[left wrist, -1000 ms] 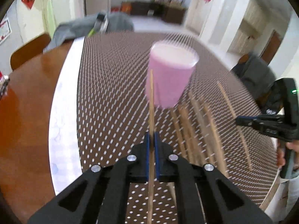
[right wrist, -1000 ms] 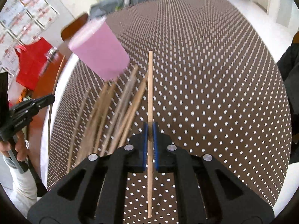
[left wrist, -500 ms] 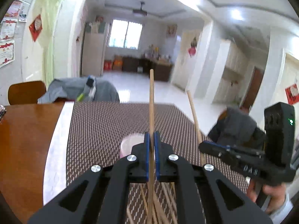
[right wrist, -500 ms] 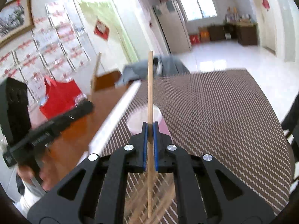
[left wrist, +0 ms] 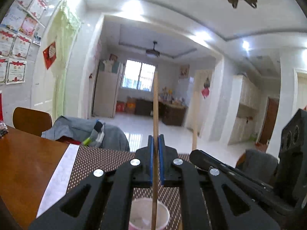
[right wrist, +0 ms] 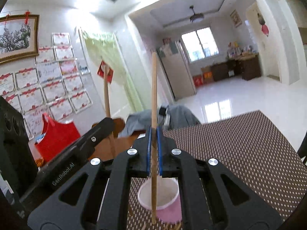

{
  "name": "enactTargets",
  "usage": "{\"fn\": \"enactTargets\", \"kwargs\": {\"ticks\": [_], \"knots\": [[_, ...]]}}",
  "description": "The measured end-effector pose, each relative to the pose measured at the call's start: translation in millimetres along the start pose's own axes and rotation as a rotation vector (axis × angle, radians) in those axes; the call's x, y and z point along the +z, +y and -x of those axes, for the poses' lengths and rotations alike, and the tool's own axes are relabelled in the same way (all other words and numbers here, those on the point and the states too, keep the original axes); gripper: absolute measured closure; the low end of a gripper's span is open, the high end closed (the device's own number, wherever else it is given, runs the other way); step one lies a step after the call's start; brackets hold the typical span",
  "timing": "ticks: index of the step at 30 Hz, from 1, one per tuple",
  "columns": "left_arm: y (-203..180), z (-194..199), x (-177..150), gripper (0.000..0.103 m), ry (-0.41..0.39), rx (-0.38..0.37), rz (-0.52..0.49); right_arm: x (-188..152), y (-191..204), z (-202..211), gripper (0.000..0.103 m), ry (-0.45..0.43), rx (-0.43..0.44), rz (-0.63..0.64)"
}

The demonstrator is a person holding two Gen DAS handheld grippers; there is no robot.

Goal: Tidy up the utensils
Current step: 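Lift both held chopsticks upright and carry them above the pink cup, then open the left tool over the cup while the right tool opens too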

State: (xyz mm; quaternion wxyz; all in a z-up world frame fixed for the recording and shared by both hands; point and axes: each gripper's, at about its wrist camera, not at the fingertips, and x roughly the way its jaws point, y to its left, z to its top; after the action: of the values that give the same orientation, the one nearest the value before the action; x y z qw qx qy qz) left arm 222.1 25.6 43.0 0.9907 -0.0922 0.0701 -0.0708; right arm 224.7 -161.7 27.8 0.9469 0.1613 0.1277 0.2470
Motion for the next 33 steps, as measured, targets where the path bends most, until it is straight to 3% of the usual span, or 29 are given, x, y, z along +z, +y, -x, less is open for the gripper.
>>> {"fn": "enactTargets", "kwargs": {"ticks": [7,17,30,31,33], "knots": [[8,-9,-10,0.097,-0.079,0.015,0.036,-5,-2,-20,0.097,-0.073,-0.015,0.002],[26,-27,-37,0.097,-0.028,0.035,0.064,-25,-12,-32,0.097,-0.055,-0.018,0.019],[26,-6,-50,0.096,0.049,0.023,0.037,-43,-12,-9,0.097,0.007,-0.042,0.055],[25,-5,-50,0.095,0.055,0.022,0.034,-45,-12,-7,0.097,0.011,-0.044,0.059],[22,-2,-51,0.081,0.077,0.023,0.013,-48,-11,-5,0.097,0.019,-0.047,0.063]]}}
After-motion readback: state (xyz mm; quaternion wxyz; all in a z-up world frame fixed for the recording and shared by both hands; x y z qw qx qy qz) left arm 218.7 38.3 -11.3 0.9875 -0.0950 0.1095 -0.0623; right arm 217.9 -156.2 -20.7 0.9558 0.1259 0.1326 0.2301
